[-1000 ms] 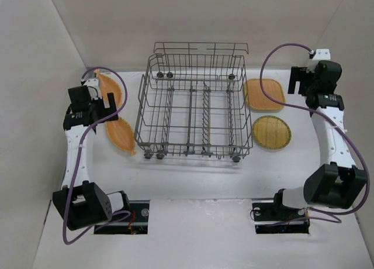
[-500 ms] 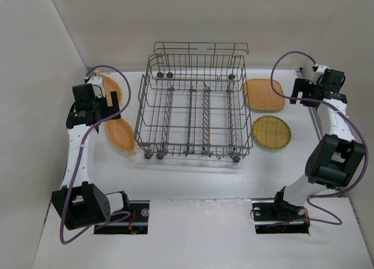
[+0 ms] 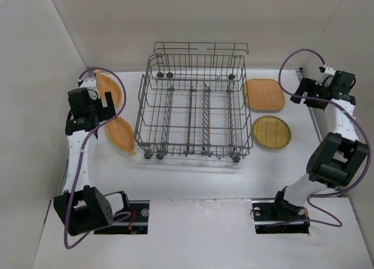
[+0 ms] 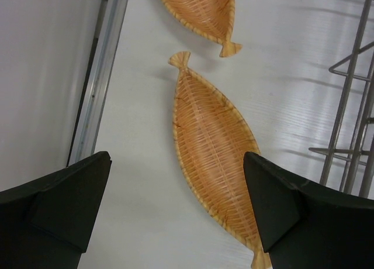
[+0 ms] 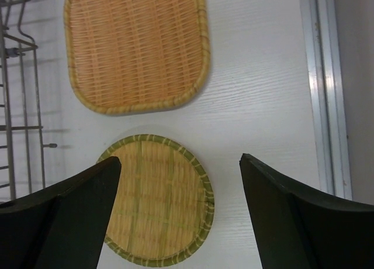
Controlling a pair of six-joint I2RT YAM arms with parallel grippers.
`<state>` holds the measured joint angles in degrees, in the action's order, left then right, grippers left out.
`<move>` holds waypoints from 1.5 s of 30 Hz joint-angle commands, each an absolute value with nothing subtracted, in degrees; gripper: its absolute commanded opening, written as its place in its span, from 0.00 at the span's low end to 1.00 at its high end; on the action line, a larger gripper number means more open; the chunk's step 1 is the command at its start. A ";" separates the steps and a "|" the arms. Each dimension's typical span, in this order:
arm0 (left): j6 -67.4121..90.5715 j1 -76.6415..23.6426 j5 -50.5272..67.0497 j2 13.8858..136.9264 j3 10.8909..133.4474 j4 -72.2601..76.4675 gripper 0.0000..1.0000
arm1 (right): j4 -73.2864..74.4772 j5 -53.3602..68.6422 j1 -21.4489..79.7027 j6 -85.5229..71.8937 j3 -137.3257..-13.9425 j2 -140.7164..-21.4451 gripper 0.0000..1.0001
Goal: Load the plates into the dish rack
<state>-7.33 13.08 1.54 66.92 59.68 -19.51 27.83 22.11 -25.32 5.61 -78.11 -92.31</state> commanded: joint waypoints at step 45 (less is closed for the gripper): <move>-2.90 15.08 13.45 83.40 85.69 -29.71 1.00 | 33.40 51.50 -28.96 -24.60 -114.25 -140.01 0.55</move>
